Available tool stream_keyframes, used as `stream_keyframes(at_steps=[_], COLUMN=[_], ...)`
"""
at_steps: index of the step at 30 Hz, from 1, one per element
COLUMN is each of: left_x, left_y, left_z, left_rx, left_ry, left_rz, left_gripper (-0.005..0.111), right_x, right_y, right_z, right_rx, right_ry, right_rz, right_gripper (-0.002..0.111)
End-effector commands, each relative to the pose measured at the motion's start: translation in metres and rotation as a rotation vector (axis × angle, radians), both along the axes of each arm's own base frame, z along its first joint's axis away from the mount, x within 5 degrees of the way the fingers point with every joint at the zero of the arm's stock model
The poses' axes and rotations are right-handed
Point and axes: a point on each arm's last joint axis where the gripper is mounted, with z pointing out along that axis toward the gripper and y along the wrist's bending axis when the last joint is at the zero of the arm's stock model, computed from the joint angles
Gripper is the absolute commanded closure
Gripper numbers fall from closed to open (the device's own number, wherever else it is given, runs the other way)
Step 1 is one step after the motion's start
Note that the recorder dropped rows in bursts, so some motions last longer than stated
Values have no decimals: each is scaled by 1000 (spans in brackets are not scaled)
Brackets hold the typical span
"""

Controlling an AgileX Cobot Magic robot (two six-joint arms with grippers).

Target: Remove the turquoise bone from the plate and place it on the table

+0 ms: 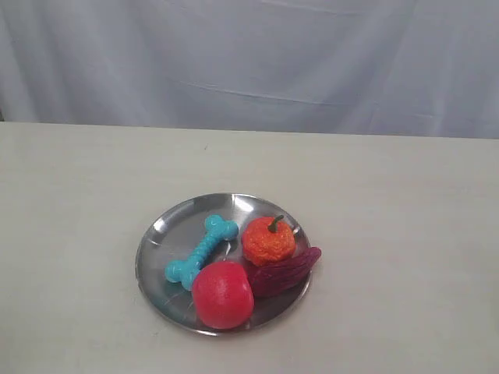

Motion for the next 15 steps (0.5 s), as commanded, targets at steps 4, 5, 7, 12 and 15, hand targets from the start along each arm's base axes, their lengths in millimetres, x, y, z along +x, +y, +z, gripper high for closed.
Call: stream_keyframes(at_steps=[4,5,7,12,15], left_x=[0,0,0,0,0], left_y=[0,0,0,0,0], left_z=[0,0,0,0,0], left_rx=[-5,-5,-5,-5,-5], left_ry=[-4,-4,-4,-4,-4], left_rz=[-5,-5,-5,-5,-5], left_gripper=[107,107,107,107,107], right_x=[-1,-1,-1,-1,-1], right_y=[0,0,0,0,0], right_z=[0,0,0,0,6], right_rx=[-7,-7,-7,8,-15], right_ry=[-10,-10,-10,-16,-74], right_rz=[-6,-6,-6,-6,-2], right_gripper=[109,109,109,109,109])
